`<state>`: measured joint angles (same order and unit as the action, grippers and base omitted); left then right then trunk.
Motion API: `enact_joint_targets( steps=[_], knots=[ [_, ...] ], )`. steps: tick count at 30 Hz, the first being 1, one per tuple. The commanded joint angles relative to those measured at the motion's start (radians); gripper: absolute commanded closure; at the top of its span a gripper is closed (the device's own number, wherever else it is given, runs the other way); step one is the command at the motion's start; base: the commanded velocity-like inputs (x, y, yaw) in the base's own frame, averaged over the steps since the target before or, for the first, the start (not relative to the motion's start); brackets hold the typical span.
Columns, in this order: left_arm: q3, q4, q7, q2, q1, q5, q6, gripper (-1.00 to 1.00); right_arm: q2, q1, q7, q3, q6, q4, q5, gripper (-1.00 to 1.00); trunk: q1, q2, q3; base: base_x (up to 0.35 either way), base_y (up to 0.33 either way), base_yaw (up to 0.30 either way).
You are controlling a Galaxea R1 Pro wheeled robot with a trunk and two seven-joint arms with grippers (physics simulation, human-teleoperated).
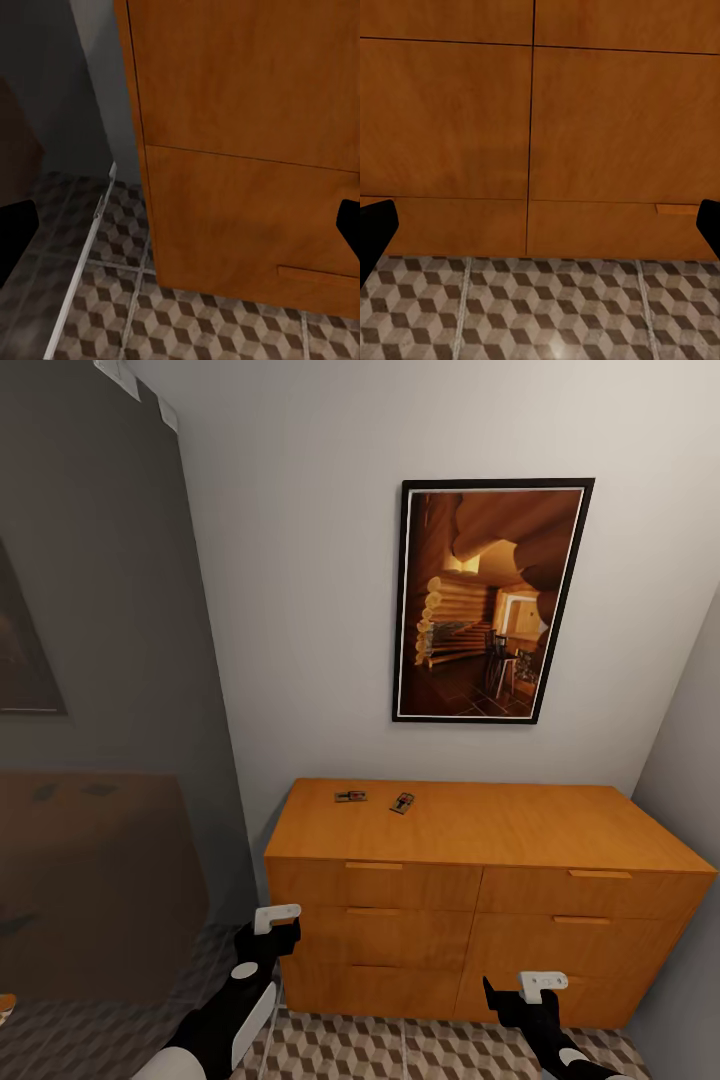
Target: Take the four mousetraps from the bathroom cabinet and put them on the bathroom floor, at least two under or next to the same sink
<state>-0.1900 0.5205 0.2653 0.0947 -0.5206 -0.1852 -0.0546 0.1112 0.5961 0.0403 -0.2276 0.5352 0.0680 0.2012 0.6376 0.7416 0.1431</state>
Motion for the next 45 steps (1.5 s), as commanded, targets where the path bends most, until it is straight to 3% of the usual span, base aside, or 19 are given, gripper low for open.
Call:
enact_joint_targets(
  steps=[1,3,10,11,22,27,32,35,36,45],
  knots=[
    [-0.008,0.015,0.010,-0.001,0.000,-0.013,0.000,-1.00,0.001,0.002,0.003,-0.009,0.006,0.004,0.004,-1.00,0.000,0.001,0.002,0.000,0.000,0.000],
    [-0.008,0.032,0.013,-0.002,0.001,-0.014,0.014,-1.00,0.001,0.002,0.003,-0.009,0.006,0.004,0.004,-1.00,0.000,0.001,0.002,0.000,0.000,0.000],
    [-0.008,0.158,0.048,0.000,0.003,-0.018,0.205,-1.00,0.001,0.002,0.000,-0.009,0.006,0.004,0.004,-1.00,0.000,0.001,0.002,0.000,0.000,0.000],
    [-0.008,0.205,0.058,0.000,0.004,-0.018,0.256,-1.00,0.001,0.002,-0.001,-0.009,0.006,0.004,0.004,-1.00,0.000,0.001,0.002,0.000,0.000,0.000],
    [-0.008,0.478,0.089,0.001,0.004,-0.018,0.537,-1.00,0.001,0.002,0.003,-0.007,0.011,-0.007,0.024,-1.00,0.000,0.001,0.002,0.000,0.000,0.000],
    [-0.010,0.560,0.091,0.008,0.005,-0.019,0.612,-1.00,-0.001,0.002,0.004,-0.004,0.003,-0.091,0.049,-1.00,0.000,0.001,0.002,0.000,0.000,0.000],
    [-0.013,0.582,0.093,0.030,0.005,-0.017,0.632,-1.00,-0.020,0.002,0.002,-0.003,-0.029,-0.198,0.064,-1.00,0.000,0.001,0.002,0.000,0.000,0.000],
    [-0.014,0.591,0.095,0.052,0.004,-0.015,0.638,-1.00,-0.045,0.004,-0.001,-0.003,-0.085,-0.281,0.069,-1.00,0.000,0.001,0.002,0.000,0.000,0.000],
    [-0.015,0.598,0.102,0.068,0.002,-0.015,0.639,-1.00,-0.066,0.009,-0.002,-0.003,-0.162,-0.391,0.069,-1.00,0.000,0.001,0.002,0.000,0.000,0.000],
    [-0.016,0.626,0.111,0.080,-0.009,-0.013,0.633,-1.00,-0.130,0.024,0.003,-0.002,-0.482,-0.751,0.050,-1.00,0.000,0.001,0.002,0.000,0.000,0.000]
  ],
)
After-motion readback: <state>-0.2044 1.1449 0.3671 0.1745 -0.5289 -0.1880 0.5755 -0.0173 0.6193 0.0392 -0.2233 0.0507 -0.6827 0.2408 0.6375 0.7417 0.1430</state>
